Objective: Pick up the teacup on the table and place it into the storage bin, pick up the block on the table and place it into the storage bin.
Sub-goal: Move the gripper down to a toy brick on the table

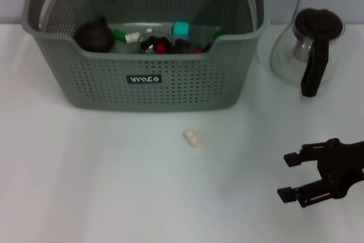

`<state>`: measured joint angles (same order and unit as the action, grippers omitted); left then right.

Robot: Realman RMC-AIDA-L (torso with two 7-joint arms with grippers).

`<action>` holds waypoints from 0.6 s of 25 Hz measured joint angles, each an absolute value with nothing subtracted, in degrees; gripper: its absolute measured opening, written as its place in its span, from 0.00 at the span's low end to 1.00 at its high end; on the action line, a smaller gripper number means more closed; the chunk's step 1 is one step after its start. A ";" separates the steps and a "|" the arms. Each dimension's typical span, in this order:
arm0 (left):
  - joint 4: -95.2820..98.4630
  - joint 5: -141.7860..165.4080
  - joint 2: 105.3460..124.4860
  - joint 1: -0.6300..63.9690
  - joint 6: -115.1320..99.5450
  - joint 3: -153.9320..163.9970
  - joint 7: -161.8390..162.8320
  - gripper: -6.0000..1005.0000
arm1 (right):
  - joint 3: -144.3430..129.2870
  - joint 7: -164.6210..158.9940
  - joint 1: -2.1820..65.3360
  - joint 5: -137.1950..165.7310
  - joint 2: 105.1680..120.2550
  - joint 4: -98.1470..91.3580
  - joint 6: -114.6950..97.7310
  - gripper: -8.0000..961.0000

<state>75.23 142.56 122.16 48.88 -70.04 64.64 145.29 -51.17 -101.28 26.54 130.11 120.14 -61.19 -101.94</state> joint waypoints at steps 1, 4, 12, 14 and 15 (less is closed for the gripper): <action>77.91 140.81 122.40 48.11 -72.00 64.68 144.10 0.39 | -51.06 -101.28 26.54 130.09 120.14 -61.18 -101.91 0.97; 82.63 136.61 123.16 46.33 -77.38 65.31 140.65 0.57 | -50.82 -101.29 26.56 130.08 119.95 -61.14 -101.60 0.97; 95.11 138.16 124.49 33.49 -87.39 93.27 138.37 0.88 | -49.22 -102.71 27.39 133.04 118.53 -60.34 -99.81 0.97; 93.65 145.54 124.57 33.05 -84.49 100.11 144.55 0.90 | -48.48 -102.76 27.57 133.73 118.32 -60.22 -99.72 0.97; 93.65 145.54 124.57 33.05 -84.49 100.11 144.55 0.91 | -48.23 -102.76 27.61 133.86 118.27 -60.21 -99.73 0.97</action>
<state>93.65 145.54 124.57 33.05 -84.49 100.11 144.55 -48.23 -102.76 27.61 133.86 118.27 -60.21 -99.73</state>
